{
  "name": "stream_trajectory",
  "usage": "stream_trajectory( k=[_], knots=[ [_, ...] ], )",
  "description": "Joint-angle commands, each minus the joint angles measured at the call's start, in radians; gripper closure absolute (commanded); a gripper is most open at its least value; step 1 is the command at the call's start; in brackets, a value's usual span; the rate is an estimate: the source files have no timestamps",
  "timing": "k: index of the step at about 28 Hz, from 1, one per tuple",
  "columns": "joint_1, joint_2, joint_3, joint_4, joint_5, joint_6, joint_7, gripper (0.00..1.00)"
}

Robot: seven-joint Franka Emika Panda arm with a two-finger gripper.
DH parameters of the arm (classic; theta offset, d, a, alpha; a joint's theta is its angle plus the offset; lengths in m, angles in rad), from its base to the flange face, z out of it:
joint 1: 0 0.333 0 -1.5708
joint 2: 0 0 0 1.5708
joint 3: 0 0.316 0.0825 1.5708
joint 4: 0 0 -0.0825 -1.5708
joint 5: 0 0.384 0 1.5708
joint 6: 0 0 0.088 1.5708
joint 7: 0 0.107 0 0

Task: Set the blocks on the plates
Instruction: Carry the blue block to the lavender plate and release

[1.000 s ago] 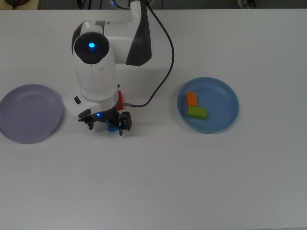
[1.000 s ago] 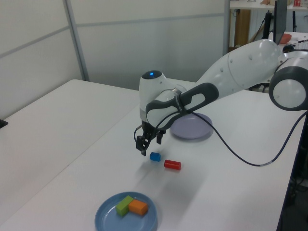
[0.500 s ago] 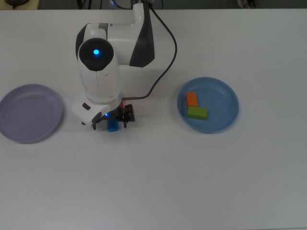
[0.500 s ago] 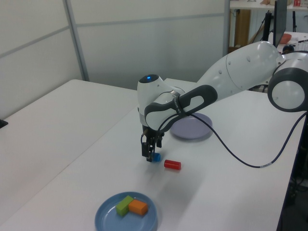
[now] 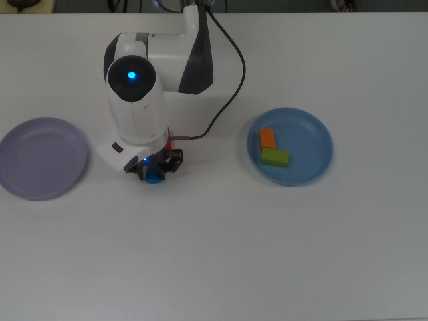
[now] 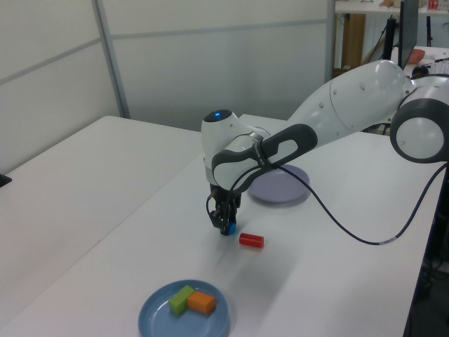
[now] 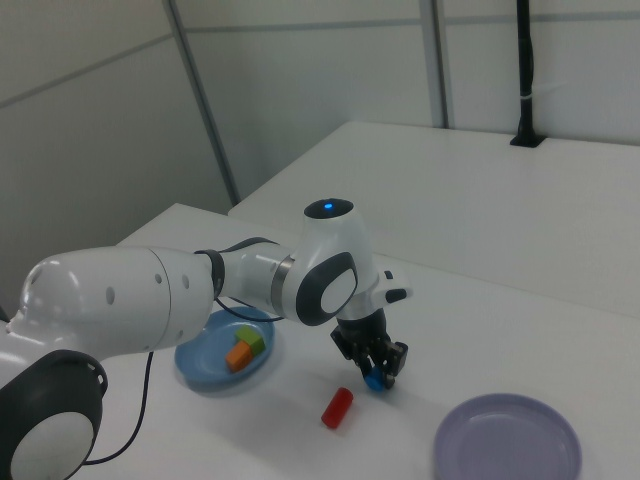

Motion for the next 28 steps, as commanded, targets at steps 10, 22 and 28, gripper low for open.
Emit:
stream_trajectory(
  k=[10, 22, 28],
  knots=[
    [-0.129, -0.077, -0.009, 0.057, 0.033, -0.026, -0.017, 1.00],
    [-0.338, 0.013, -0.009, 0.089, 0.042, -0.020, -0.351, 1.00],
    [-0.373, 0.035, -0.006, 0.092, 0.065, -0.007, -0.385, 1.00]
  ],
)
